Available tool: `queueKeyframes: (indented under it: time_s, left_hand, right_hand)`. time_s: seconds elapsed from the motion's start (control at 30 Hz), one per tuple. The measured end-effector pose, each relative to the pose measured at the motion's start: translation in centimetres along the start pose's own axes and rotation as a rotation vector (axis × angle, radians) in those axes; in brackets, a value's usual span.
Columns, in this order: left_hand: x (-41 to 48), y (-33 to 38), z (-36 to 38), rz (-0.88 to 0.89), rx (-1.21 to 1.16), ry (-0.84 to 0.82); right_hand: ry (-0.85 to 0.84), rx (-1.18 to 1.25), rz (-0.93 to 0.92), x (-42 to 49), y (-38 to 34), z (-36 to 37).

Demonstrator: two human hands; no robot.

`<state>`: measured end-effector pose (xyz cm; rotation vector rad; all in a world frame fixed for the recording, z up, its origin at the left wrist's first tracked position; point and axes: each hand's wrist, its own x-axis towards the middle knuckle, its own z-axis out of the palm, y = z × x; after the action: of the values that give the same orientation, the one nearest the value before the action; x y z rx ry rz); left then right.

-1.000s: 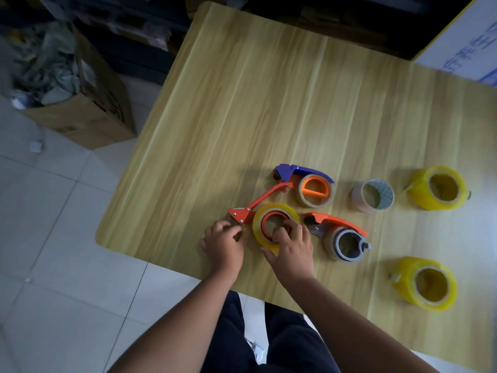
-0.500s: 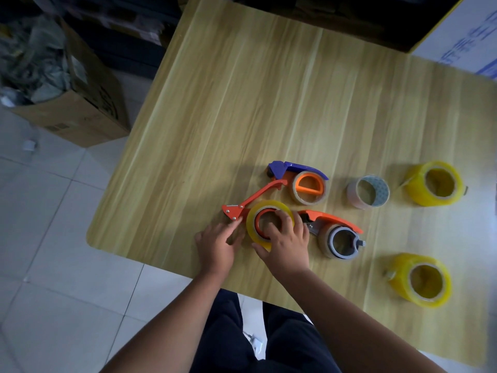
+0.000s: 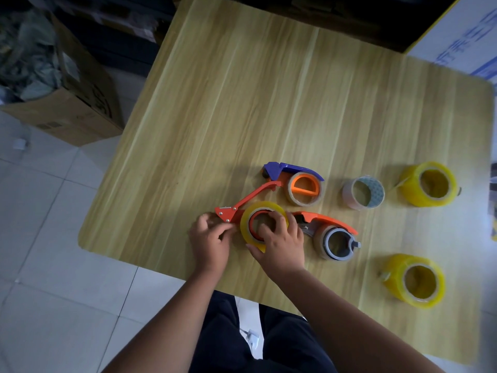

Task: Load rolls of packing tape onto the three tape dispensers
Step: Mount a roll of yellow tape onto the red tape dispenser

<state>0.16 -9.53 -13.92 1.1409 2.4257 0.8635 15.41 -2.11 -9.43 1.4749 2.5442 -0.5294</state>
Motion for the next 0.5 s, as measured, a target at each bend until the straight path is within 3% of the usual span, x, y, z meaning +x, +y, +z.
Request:
queueKeyframes:
  time_s: [0.2, 0.37, 0.5]
  left_hand:
    - [0.2, -1.2, -1.8, 0.023, -0.089, -0.045]
    - [1.0, -2.0, -2.6, 0.145, -0.001, -0.033]
    - [1.1, -2.0, -2.4, 0.146, 0.092, -0.016]
  right_hand:
    - [-0.128, -0.016, -0.038, -0.2, 0.3, -0.7]
    - [-0.177, -0.011, -0.043, 0.0, 0.5, -1.6]
    - [-0.174, -0.015, -0.055, 0.2, 0.3, -1.8]
